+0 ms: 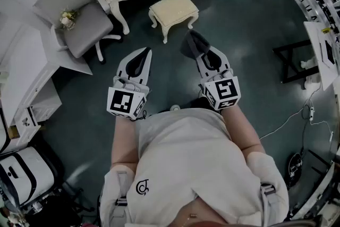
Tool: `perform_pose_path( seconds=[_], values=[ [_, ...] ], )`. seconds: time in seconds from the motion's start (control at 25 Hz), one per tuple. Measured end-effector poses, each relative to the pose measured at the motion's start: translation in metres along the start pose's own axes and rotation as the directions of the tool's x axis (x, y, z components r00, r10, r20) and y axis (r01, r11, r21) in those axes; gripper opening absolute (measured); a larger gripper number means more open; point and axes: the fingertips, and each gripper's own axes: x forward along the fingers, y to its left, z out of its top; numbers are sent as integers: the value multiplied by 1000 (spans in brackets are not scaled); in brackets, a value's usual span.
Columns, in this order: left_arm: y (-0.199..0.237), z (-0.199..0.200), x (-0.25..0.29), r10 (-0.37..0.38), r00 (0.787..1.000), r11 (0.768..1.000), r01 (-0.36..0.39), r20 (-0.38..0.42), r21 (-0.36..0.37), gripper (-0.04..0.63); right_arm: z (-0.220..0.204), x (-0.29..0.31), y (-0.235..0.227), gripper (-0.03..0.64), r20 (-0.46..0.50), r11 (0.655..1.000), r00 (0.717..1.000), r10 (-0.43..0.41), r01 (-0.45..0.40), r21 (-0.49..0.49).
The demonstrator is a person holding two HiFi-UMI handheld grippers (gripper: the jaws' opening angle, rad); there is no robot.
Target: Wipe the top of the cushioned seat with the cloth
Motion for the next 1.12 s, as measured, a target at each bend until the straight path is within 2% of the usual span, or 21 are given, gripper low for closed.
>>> perform_pose_path(
  seconds=[0.32,0.56,0.92,1.12],
  values=[
    [4,-4,2,-6,1000,1000,6,1,-5,14,3,5,-5,71,10,1000,1000,-19,19,6],
    [6,-7,6,-2,1000,1000,2,-2,-6,14,-8,11,-10,72,-33,999,999,-23,24,32],
    [11,-14,34,46,999,999,-46,-22,-6,14,-21,28,-40,74,-58,999,998,1,2,53],
    [21,-25,76,130,991,991,-131,-31,-36,14,-33,55,-85,74,-62,997,997,34,-30,75]
  ],
)
